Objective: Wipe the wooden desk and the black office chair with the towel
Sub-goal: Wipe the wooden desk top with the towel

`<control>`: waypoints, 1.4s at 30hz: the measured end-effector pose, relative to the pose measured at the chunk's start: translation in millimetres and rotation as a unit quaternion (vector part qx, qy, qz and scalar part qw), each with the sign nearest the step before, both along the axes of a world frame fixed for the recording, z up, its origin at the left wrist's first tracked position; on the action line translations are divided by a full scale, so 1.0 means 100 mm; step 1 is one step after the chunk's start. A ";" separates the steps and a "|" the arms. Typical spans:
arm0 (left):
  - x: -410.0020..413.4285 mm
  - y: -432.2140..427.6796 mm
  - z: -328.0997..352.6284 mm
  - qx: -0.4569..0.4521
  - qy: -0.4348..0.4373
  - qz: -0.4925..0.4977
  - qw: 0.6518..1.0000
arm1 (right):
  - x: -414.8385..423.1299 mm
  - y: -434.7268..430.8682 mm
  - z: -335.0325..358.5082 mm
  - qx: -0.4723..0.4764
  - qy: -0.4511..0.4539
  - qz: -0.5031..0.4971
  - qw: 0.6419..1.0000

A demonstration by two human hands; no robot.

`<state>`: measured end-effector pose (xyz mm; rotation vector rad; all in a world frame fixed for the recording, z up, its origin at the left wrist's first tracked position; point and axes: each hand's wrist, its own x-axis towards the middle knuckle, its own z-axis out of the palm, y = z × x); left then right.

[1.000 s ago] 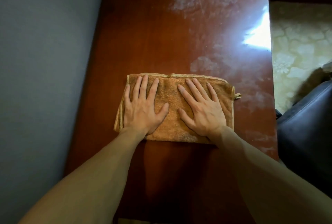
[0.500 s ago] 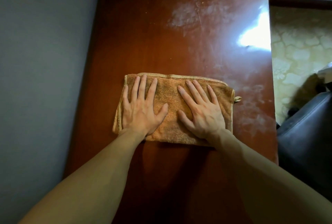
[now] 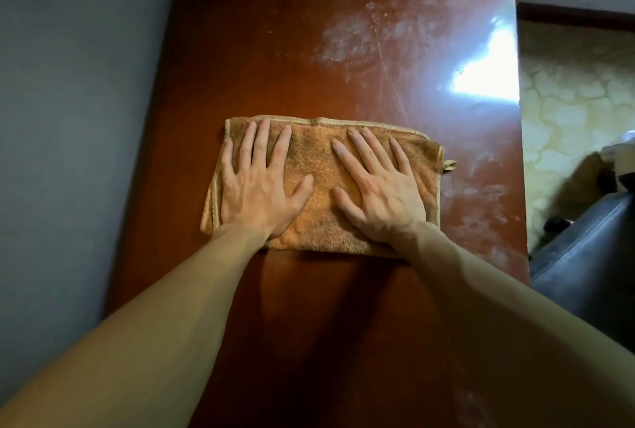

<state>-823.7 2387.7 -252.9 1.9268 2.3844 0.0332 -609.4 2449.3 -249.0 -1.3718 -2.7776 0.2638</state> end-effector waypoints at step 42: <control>-0.18 0.98 -0.02 0.030 -0.006 0.011 0.999 | -0.28 0.95 -0.08 0.037 -0.003 -0.039 0.999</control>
